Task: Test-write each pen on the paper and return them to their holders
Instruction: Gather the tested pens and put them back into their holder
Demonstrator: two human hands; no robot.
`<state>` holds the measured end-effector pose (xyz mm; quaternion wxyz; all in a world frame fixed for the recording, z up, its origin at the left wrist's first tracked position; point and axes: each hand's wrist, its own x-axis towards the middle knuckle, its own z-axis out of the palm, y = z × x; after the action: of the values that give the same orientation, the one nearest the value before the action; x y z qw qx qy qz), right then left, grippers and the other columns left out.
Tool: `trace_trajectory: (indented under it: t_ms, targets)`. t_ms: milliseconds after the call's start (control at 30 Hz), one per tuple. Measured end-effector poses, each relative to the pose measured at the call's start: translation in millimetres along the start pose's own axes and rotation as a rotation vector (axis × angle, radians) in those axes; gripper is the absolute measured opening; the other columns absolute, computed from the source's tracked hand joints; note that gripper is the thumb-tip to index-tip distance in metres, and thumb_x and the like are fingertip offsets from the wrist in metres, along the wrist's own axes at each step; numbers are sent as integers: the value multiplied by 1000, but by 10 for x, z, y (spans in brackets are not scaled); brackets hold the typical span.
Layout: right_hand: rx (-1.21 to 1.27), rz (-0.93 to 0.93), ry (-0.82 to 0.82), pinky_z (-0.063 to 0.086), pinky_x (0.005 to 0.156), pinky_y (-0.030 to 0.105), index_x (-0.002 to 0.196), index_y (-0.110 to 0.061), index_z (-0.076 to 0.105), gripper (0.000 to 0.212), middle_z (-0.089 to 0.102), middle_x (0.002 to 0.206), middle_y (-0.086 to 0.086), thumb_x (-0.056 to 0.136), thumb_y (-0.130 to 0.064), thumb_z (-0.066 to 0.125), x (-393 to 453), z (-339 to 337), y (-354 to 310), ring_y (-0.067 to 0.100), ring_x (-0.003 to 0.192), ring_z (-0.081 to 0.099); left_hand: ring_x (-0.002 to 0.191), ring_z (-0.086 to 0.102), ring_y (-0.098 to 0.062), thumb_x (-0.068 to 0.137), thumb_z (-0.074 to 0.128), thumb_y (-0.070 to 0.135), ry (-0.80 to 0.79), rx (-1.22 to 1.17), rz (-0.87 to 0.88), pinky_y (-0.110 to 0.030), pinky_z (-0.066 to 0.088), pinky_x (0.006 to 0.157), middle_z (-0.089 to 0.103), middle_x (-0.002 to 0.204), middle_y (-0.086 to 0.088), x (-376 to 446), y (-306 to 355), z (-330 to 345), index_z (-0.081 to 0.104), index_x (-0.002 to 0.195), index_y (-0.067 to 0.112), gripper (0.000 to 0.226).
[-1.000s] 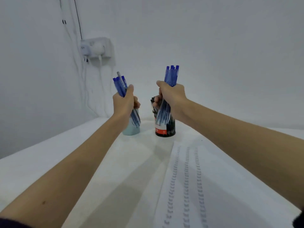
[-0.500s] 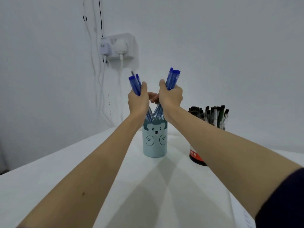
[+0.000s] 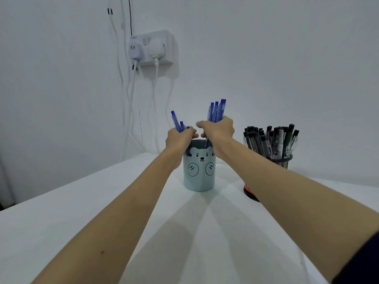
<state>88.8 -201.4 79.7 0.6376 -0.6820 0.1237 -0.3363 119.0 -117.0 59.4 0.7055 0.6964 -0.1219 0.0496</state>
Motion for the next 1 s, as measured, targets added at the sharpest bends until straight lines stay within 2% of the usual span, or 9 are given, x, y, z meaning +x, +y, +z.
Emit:
trace_trajectory:
  t_ms: [200,300,367,500,567,667,767,867,1000]
  targets:
    - [20,48,-47,34,49,23,101,-14,48,37,60,112,10,75,-21,73,-75,-82,-75,18,83,55,95,59,-23,85,57,13,-9,-108,-16,-34,48,83,64,111,-8,-38,138,2,48,120,16,36]
    - [94,87,-62,35,53,23,98,-12,52,30,62,106,8,88,-39,58,-138,-101,-137,16,80,54,99,57,-21,91,54,40,20,-207,-4,-36,48,87,59,113,-4,-80,217,23,41,129,24,44]
    - [123,109,-47,36,54,24,97,-9,56,28,62,104,11,97,-31,40,-163,-102,-137,15,71,48,99,55,-21,94,39,54,35,-222,-5,-36,45,89,58,115,-2,-91,248,43,39,128,30,42]
    - [87,114,-19,33,48,21,118,-9,56,35,59,118,9,95,-6,30,-161,-90,-80,10,61,42,101,56,-20,99,31,34,46,-85,48,-35,47,89,57,118,-3,-113,173,81,46,129,27,34]
    - [68,121,-39,33,50,22,118,-12,55,35,57,113,8,95,-7,30,-176,-84,-47,13,63,45,105,57,-21,98,31,28,49,-38,61,-34,48,88,57,115,-2,-120,124,90,49,127,27,34]
    - [-3,115,-79,30,52,25,93,-14,51,22,52,86,2,99,-22,31,-191,-97,-15,12,62,42,101,55,-20,100,29,35,26,-23,45,-25,45,70,56,114,1,-136,113,83,49,128,23,36]
    - [-73,9,-112,41,71,26,117,-12,53,32,57,110,3,98,-32,37,-202,-128,-50,16,87,53,101,50,-19,99,27,44,43,11,56,-27,40,72,54,116,0,-145,170,56,50,124,22,40]
    - [-153,-151,-119,41,95,31,130,-13,49,38,52,130,2,95,-27,46,-304,-201,-221,19,118,48,104,45,-14,98,32,42,122,68,141,-27,33,83,51,122,3,-241,282,23,46,131,21,41]
    - [-191,-342,-63,42,81,23,109,-11,58,22,60,105,1,88,-18,54,-488,-466,-537,15,99,54,114,49,-11,96,44,27,178,141,356,-23,38,93,55,126,6,-526,396,-47,53,122,20,29]
